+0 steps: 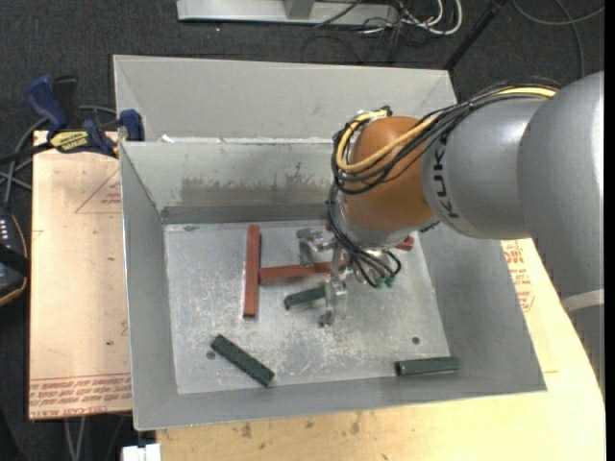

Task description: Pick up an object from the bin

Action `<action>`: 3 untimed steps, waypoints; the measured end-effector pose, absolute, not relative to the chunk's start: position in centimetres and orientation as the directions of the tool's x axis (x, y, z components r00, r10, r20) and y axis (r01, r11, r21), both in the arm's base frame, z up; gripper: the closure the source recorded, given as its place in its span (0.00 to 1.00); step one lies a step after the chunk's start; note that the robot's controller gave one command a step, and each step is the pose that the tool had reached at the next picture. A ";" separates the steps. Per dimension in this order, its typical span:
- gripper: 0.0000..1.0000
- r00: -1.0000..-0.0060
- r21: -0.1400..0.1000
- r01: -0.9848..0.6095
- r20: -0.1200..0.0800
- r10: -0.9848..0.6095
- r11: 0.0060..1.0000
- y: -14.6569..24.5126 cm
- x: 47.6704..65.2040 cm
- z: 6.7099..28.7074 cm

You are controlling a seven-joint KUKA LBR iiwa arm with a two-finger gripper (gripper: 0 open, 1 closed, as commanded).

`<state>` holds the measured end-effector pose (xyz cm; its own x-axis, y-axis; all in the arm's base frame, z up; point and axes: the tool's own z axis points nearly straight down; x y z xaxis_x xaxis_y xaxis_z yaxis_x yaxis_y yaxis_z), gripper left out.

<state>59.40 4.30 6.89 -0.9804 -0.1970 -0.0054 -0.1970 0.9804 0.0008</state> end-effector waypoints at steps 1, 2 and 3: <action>0.00 -0.981 0.001 -0.196 -0.005 -0.196 0.981 4.4 59.5 7.0; 1.00 -0.981 0.002 -0.195 -0.004 -0.195 0.981 4.4 59.6 7.2; 1.00 -0.981 0.001 -0.193 -0.006 -0.193 0.981 4.4 59.7 10.7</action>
Offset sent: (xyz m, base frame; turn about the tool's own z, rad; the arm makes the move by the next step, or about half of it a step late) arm 0.0000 0.0000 0.0000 0.0000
